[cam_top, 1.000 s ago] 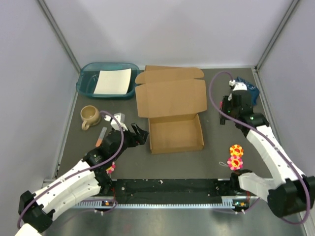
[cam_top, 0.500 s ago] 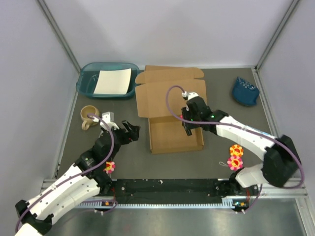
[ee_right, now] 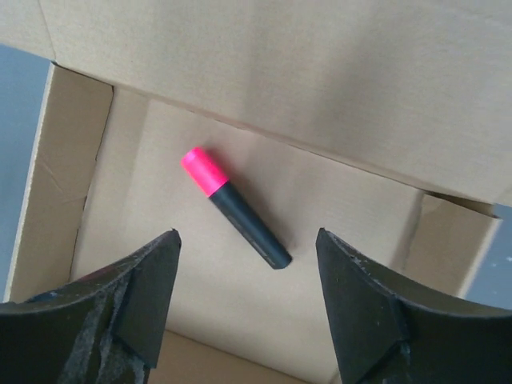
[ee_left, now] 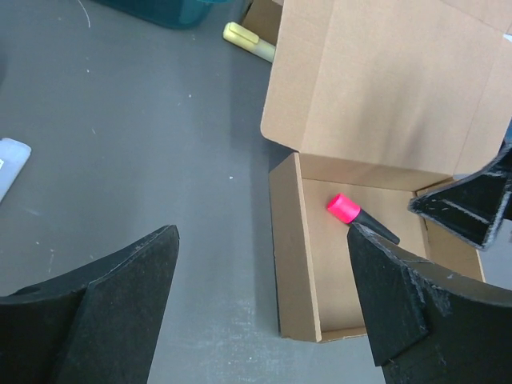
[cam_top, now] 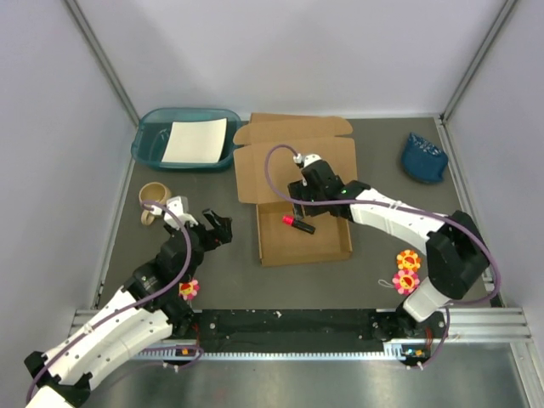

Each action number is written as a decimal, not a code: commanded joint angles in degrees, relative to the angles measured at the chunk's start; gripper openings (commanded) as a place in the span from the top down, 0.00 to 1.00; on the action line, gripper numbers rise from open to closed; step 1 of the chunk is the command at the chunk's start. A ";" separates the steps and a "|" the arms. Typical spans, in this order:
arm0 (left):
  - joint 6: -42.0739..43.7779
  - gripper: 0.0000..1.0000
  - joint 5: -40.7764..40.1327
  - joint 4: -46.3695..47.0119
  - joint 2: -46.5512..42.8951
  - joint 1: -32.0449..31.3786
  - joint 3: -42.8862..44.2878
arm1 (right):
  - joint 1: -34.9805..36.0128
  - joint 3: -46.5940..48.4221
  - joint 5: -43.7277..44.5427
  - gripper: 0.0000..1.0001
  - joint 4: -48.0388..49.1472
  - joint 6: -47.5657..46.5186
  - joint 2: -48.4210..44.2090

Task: Fold the paper box

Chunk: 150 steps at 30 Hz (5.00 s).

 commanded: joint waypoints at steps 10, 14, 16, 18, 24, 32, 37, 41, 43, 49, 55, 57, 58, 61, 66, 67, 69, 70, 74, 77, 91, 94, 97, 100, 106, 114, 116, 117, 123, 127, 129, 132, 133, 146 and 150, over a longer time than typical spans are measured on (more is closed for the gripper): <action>6.11 0.05 7.05 14.53 12.34 11.57 9.54 | -16.51 -2.51 3.11 0.27 6.44 6.89 -22.32; 5.48 0.03 31.36 22.10 25.51 26.42 16.20 | -24.20 -12.00 -8.11 0.27 15.84 11.84 -29.61; 7.42 0.02 39.13 26.57 33.22 29.08 19.11 | -24.20 -15.07 -9.61 0.27 17.80 12.19 -32.52; 8.82 0.03 47.03 27.73 37.91 31.72 23.68 | -24.20 -16.05 -9.71 0.27 17.71 13.33 -33.58; 14.18 0.07 55.77 31.08 50.05 34.63 31.33 | -24.20 -18.78 -11.55 0.28 17.63 15.26 -37.80; 22.10 0.12 61.13 20.20 60.68 36.73 40.82 | -24.20 -20.36 -14.89 0.29 18.59 16.84 -41.40; 26.05 0.15 63.25 10.88 65.70 38.41 45.76 | -24.20 -21.33 -15.42 0.29 19.29 17.64 -41.41; 28.78 0.15 62.63 9.46 66.93 39.28 45.06 | -24.20 -22.21 -15.68 0.29 20.26 17.90 -41.58; 29.66 0.16 62.81 9.45 67.89 39.55 45.06 | -24.28 -22.30 -15.77 0.29 20.09 17.90 -41.67; 29.05 0.22 68.07 11.21 70.88 39.90 47.16 | -24.20 -22.56 -15.51 0.29 19.74 17.82 -41.76; 28.25 0.29 70.54 13.32 72.38 39.81 47.78 | -24.28 -22.30 -15.42 0.29 19.47 17.82 -40.88; 27.99 0.30 71.42 14.28 72.56 39.81 47.69 | -24.20 -22.03 -15.51 0.29 19.38 17.90 -40.53; 27.82 0.31 71.77 15.16 72.82 39.81 47.87 | -24.20 -21.95 -15.60 0.29 19.47 17.90 -40.35; 27.29 0.34 73.18 15.96 73.96 39.81 48.66 | -24.20 -21.95 -15.68 0.29 19.12 18.08 -40.09; 26.94 0.44 75.98 16.75 76.07 39.73 49.71 | -24.20 -21.86 -15.60 0.30 18.68 18.17 -40.17; 26.93 0.45 76.34 17.10 76.34 39.73 49.71 | -24.20 -21.68 -15.60 0.30 18.59 18.17 -40.17; 27.02 0.49 76.69 17.45 76.95 39.73 49.80 | -24.20 -21.42 -15.42 0.30 17.98 17.99 -40.18; 27.11 0.53 77.13 17.45 77.13 39.73 49.98 | -24.20 -20.90 -15.42 0.30 17.63 17.82 -40.17; 27.11 0.70 78.63 17.72 77.66 39.73 50.50 | -24.20 -18.88 -14.54 0.29 15.70 15.80 -39.56; 27.02 0.80 78.98 17.72 77.48 39.73 50.59 | -24.20 -14.75 -11.65 0.29 12.01 10.18 -37.37; 34.58 1.00 70.20 18.06 72.30 34.10 45.06 | -39.91 -6.91 -27.35 0.34 32.47 2.09 -16.99; 34.76 1.00 67.66 22.71 70.37 33.66 41.90 | -41.77 -7.53 -33.51 0.36 34.93 0.77 -13.82; 36.07 1.00 66.07 24.22 69.31 33.49 40.66 | -42.04 -8.76 -36.60 0.37 36.87 0.59 -11.44; 36.78 1.00 64.83 24.22 69.22 33.49 40.66 | -42.39 -8.50 -38.27 0.38 36.97 0.06 -9.59; 36.25 1.00 64.74 24.57 69.04 33.49 40.66 | -42.39 -6.39 -37.22 0.39 34.07 -2.84 -6.34; 36.69 1.00 64.74 25.63 66.94 32.34 38.73 | -42.48 -4.19 -35.81 0.41 37.74 -1.88 -0.19; 36.87 1.00 64.57 25.63 66.67 31.73 38.55 | -42.39 -3.93 -35.55 0.40 38.89 -1.35 0.86; 36.95 1.00 64.57 25.63 66.32 31.47 38.29 | -42.39 -3.06 -35.46 0.41 38.90 -1.43 1.31; 37.39 1.00 64.13 25.45 65.70 30.94 38.11 | -42.48 -0.67 -36.87 0.41 39.24 -1.26 3.77; 37.66 1.00 63.95 25.19 65.62 31.03 38.20 | -42.48 0.55 -38.53 0.44 39.34 -0.47 4.65; 37.74 1.00 63.69 25.10 65.53 31.03 38.29 | -42.39 0.55 -39.15 0.45 39.25 -0.12 4.82; 37.66 1.00 63.69 25.10 65.53 30.94 38.64 | -42.39 0.82 -40.38 0.47 38.72 -0.03 5.44; 37.66 1.00 63.60 25.01 65.61 30.85 38.81 | -42.39 0.64 -40.73 0.48 38.81 0.06 5.53; 37.66 1.00 63.25 24.48 65.97 30.32 39.78 | -41.25 0.38 -41.70 0.67 36.00 -0.99 5.70; 37.22 1.00 62.90 24.48 65.62 30.15 39.69 | -40.81 -0.58 -41.79 0.79 35.82 -1.08 4.74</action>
